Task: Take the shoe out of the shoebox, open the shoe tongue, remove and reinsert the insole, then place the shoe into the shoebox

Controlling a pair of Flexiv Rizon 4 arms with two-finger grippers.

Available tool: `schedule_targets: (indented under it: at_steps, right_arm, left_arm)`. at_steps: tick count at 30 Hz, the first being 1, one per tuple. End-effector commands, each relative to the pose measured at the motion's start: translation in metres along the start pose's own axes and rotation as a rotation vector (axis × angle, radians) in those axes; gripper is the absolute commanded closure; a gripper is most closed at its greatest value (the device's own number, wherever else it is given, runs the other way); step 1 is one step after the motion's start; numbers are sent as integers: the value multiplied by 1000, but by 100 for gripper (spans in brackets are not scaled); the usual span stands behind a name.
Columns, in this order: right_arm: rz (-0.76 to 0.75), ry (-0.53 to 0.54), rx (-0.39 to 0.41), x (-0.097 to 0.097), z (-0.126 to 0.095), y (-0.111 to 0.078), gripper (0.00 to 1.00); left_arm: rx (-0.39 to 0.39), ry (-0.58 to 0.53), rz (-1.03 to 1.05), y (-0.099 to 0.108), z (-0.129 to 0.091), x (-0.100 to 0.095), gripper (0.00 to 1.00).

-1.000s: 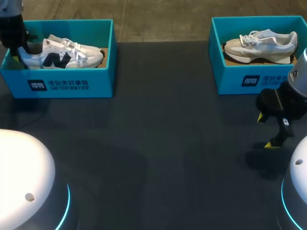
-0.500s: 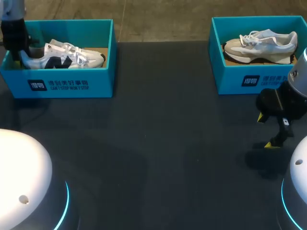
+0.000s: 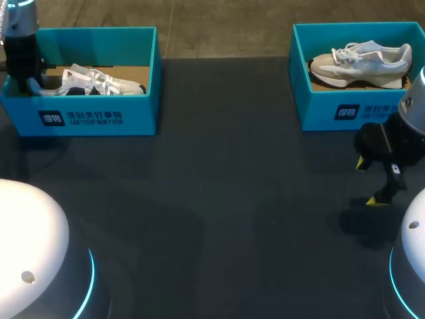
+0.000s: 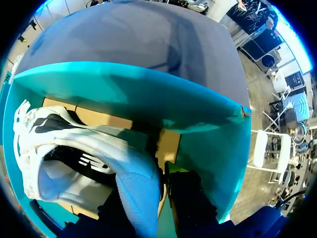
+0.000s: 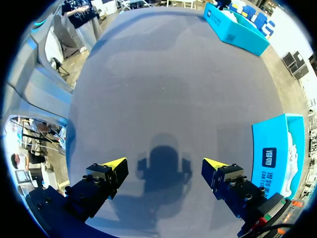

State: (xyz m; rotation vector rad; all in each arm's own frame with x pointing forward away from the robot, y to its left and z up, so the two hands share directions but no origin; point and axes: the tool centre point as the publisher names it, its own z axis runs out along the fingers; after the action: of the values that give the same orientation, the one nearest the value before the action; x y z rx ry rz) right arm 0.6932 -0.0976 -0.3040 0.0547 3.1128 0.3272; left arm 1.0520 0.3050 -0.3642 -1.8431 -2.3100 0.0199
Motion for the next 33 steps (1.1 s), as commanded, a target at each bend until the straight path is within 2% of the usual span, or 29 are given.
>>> schedule_targets:
  at_steps: [1,21,31,32,33]
  right_arm:
    - [1,-2,3,1,0,0,0]
    - [1,-2,3,1,0,0,0]
    - [1,-2,3,1,0,0,0]
    - [1,-2,3,1,0,0,0]
    - [1,-2,3,1,0,0,0]
  left_arm:
    - [0,-10,10,-1,-1,1,100]
    - [45,-9,10,3,22,-8,100]
    - [62,-47,-2,7,24,-7,100]
    - [61,-50,-1,7,23,-6,98]
    - [57,-55,4,7,23,-6,91]
